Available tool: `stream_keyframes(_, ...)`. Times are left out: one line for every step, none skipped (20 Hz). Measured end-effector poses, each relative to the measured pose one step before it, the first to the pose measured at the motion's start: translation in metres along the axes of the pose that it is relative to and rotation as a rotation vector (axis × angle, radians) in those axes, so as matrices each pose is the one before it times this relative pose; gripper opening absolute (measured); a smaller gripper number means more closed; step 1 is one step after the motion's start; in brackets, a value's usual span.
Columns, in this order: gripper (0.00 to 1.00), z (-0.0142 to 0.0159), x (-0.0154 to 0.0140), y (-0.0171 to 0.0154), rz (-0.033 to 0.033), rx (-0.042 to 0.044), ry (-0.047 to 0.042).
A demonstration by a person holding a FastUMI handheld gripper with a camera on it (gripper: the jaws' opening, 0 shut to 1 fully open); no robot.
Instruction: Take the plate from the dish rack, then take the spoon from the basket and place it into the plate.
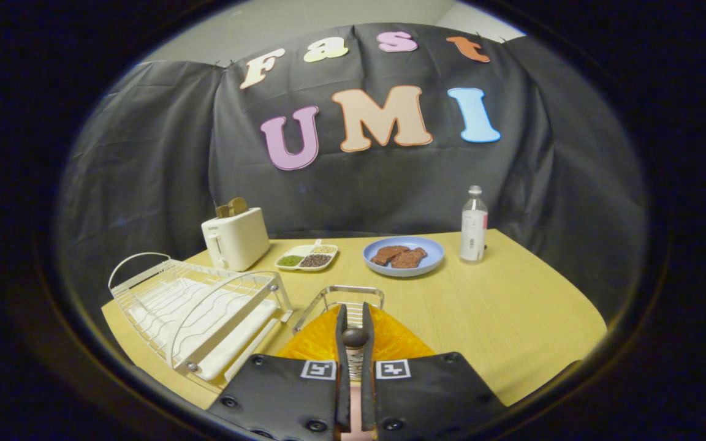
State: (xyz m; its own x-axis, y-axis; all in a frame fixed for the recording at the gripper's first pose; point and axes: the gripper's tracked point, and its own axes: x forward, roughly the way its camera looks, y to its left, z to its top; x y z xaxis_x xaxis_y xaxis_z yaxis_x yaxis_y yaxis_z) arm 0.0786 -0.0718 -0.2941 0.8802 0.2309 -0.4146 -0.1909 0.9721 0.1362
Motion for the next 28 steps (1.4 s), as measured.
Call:
stream_keyframes(0.09,0.00221,0.00162,0.00245,0.00876,0.00226,0.00769)
stream_keyframes(0.08,0.00776,-0.00534,-0.00575,-0.02145,-0.00714,-0.00162)
stream_keyframes(0.07,0.00177,0.00359,-0.00097,-0.00300,-0.01228,0.00479)
stream_keyframes(0.06,0.00492,-0.00028,0.00248,0.00363,-0.00199,0.00319)
stream_keyframes(0.05,0.00475,-0.00016,0.00119,0.00412,-0.00248,0.00848)
stream_keyframes(0.04,0.00283,-0.00102,-0.00015,0.00108,-0.00578,0.00991)
stream_keyframes(0.04,0.00539,-0.00251,-0.00194,-0.00701,-0.00925,0.00214)
stream_keyframes(0.04,0.00538,-0.00346,-0.00055,-0.00520,-0.01161,0.00153)
stream_keyframes(0.04,0.00631,-0.00423,-0.00109,-0.00688,-0.00840,-0.00111)
stream_keyframes(0.04,0.00520,-0.00492,-0.00066,-0.00509,-0.00568,-0.00198)
stream_keyframes(0.04,0.00541,-0.00539,-0.00017,-0.00403,-0.00167,-0.00146)
stream_keyframes(0.04,0.00525,-0.00672,-0.00060,-0.00482,0.00117,-0.00348)
stream_keyframes(0.04,0.00527,-0.00765,0.00132,0.00503,0.01117,0.00101)
stream_keyframes(0.04,0.00341,-0.00644,0.00099,-0.00645,0.00804,-0.00384)
stream_keyframes(0.04,0.00420,-0.00700,0.00091,-0.00467,0.00827,-0.00329)
stream_keyframes(0.04,0.00374,-0.00704,0.00077,-0.00750,0.00447,-0.00276)
stream_keyframes(0.04,0.00468,-0.00650,0.00137,-0.00331,0.00526,-0.00401)
stream_keyframes(0.04,0.00338,-0.00762,0.00351,-0.00049,0.00714,-0.00325)
stream_keyframes(0.04,0.00341,-0.00711,0.00291,0.00460,0.00864,-0.00109)
stream_keyframes(0.04,0.00204,-0.00617,0.00458,0.00936,0.01071,0.00034)
stream_keyframes(0.04,0.00355,-0.00674,0.00341,0.00616,0.00881,-0.00488)
stream_keyframes(0.04,0.00289,-0.00578,0.00157,-0.00046,0.00341,-0.00475)
stream_keyframes(0.04,0.00159,-0.00556,0.00023,-0.00568,-0.00224,-0.00071)
stream_keyframes(0.04,0.00016,-0.00582,0.00071,-0.00479,-0.00254,-0.00052)
stream_keyframes(0.04,0.00025,-0.00532,0.00151,-0.00165,-0.00095,-0.00095)
stream_keyframes(0.04,-0.00070,-0.00552,0.00176,0.00016,0.00025,0.00065)
stream_keyframes(0.04,-0.00074,-0.00433,0.00104,-0.00142,0.00167,-0.00152)
stream_keyframes(0.04,-0.00310,-0.00406,0.00035,-0.00189,0.00087,0.00256)
